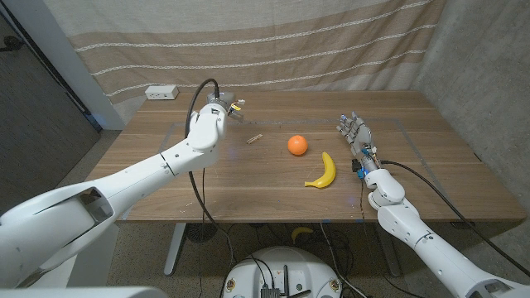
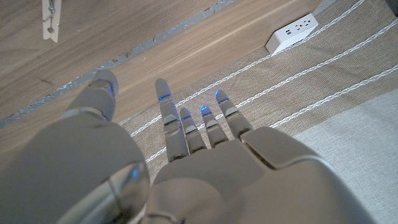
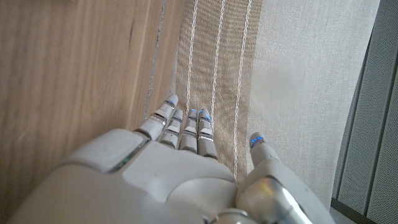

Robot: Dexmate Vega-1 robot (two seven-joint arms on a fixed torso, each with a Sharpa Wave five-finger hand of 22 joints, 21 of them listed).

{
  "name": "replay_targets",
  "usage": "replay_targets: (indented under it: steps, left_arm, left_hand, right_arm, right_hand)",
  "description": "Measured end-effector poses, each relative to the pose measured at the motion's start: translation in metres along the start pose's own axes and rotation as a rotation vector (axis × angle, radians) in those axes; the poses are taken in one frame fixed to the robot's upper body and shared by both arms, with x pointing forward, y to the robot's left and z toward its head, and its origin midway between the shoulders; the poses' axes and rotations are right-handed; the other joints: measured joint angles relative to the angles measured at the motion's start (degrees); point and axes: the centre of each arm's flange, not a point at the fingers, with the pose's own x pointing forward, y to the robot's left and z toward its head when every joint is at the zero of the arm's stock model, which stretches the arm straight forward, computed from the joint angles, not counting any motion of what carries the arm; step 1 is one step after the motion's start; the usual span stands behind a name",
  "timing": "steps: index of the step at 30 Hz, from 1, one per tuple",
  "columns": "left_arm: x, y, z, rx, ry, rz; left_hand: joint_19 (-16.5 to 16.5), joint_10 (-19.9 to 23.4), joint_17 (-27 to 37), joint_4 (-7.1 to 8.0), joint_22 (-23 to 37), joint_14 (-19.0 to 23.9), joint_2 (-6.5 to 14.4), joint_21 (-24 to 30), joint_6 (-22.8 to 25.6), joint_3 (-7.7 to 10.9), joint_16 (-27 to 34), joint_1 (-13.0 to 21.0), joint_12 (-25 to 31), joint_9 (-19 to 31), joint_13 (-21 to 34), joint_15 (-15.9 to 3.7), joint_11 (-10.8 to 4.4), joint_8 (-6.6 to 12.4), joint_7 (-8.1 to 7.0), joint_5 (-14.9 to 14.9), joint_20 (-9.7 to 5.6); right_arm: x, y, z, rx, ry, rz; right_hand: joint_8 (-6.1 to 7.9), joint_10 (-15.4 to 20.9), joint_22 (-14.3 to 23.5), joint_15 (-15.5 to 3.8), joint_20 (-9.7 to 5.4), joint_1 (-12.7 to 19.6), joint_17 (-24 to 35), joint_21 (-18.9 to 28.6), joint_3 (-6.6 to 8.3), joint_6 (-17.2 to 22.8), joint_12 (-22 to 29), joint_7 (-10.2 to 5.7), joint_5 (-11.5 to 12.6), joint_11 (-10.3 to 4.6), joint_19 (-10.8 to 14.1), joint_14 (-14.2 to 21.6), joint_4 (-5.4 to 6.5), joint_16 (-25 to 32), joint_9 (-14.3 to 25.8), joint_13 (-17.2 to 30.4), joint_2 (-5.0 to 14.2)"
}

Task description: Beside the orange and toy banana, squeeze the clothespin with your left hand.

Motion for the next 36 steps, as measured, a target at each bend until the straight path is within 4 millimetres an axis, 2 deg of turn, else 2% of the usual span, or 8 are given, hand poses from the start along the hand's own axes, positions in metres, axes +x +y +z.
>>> replay_targets:
  steps: [20,36]
  left_arm:
    - [-0.001,-0.015,0.022,0.048,-0.008,0.007]
    - [0.000,-0.028,0.028,0.062,0.002,-0.018]
  left_hand:
    - [0.0,0.0,0.0,0.24,0.0,0.3,1.0,0.0,0.0,-0.23,0.0,1.0,-0.1,0.0,0.0,0.28,0.00,0.00,0.00,-0.3,0.00]
    - [0.3,0.4,0.0,0.22,0.0,0.6,1.7,0.0,0.0,-0.70,0.0,1.7,-0.3,0.3,0.0,-0.03,0.00,0.01,0.01,-0.5,-0.31]
  right_arm:
    - [-0.003,-0.007,-0.003,0.008,0.005,-0.002]
    - [-0.005,-0.012,-0.004,0.013,0.007,-0.004]
  right_hand:
    - [0.00,0.0,0.0,0.00,0.00,0.0,0.0,0.0,-0.23,0.6,0.0,0.00,0.0,0.00,0.0,0.0,-0.23,0.0,0.0,0.0,0.00]
    - [0.00,0.0,0.0,0.00,0.00,0.0,0.0,0.0,-0.23,0.6,0.0,0.00,0.0,-0.01,0.0,0.0,-0.23,-0.3,0.0,0.0,0.00]
